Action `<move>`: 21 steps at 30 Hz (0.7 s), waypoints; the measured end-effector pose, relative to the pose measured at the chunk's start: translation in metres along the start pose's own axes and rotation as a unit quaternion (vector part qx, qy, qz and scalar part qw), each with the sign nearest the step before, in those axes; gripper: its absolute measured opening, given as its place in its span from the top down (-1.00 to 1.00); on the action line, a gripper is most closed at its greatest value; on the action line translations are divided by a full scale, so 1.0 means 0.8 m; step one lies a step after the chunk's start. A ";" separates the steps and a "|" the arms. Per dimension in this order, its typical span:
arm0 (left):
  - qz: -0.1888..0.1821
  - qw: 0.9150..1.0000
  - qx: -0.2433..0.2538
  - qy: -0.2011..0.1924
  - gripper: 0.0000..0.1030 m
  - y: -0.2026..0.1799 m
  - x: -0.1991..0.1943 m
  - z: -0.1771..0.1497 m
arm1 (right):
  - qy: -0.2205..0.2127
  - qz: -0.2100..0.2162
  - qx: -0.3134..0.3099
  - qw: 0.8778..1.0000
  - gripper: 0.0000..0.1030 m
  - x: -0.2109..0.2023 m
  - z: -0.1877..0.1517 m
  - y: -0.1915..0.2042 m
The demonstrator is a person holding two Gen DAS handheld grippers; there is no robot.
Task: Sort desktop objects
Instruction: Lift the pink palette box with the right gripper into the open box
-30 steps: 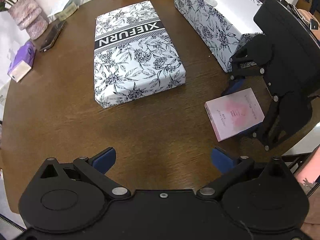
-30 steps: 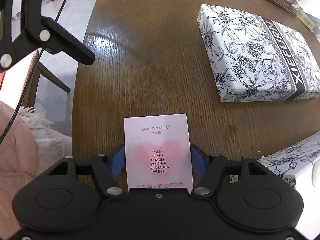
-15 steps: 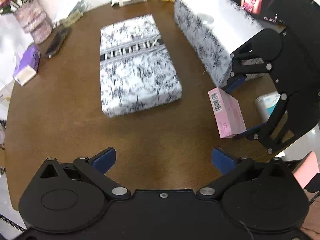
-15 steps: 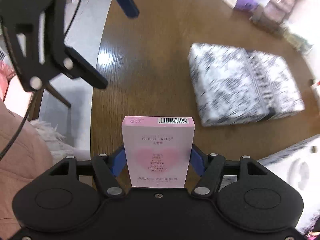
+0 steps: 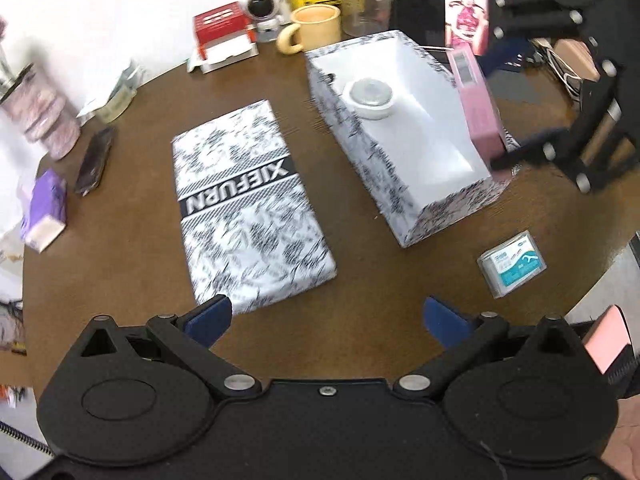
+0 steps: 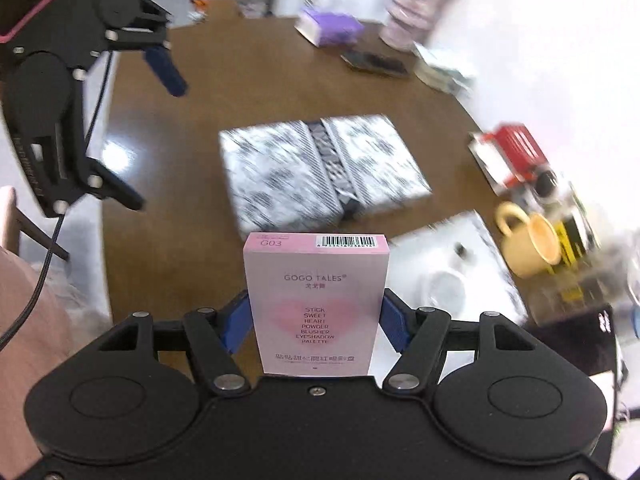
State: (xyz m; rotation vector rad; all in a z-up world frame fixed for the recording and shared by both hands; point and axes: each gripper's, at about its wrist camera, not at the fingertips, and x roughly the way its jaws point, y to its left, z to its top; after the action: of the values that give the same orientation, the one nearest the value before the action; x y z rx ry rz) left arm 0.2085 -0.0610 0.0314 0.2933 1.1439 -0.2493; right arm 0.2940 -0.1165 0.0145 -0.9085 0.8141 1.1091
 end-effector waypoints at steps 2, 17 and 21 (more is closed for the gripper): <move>-0.002 1.000 0.012 0.000 -1.00 -0.003 0.008 0.011 | 0.010 0.003 0.016 1.000 -0.34 0.007 -0.003 -0.019; -0.010 0.997 0.067 0.049 -1.00 0.010 0.085 0.077 | 0.153 0.040 -0.019 0.987 -0.34 0.163 -0.013 -0.080; -0.001 0.995 0.075 0.060 -1.00 0.015 0.103 0.083 | 0.183 0.050 -0.031 0.981 -0.34 0.205 -0.013 -0.088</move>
State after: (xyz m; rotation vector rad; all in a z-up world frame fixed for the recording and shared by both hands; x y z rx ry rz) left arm 0.3015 -0.0766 -0.0178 0.4445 1.2467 -0.3241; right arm 0.4020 -0.0769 -0.1220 -1.1551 1.1418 1.0724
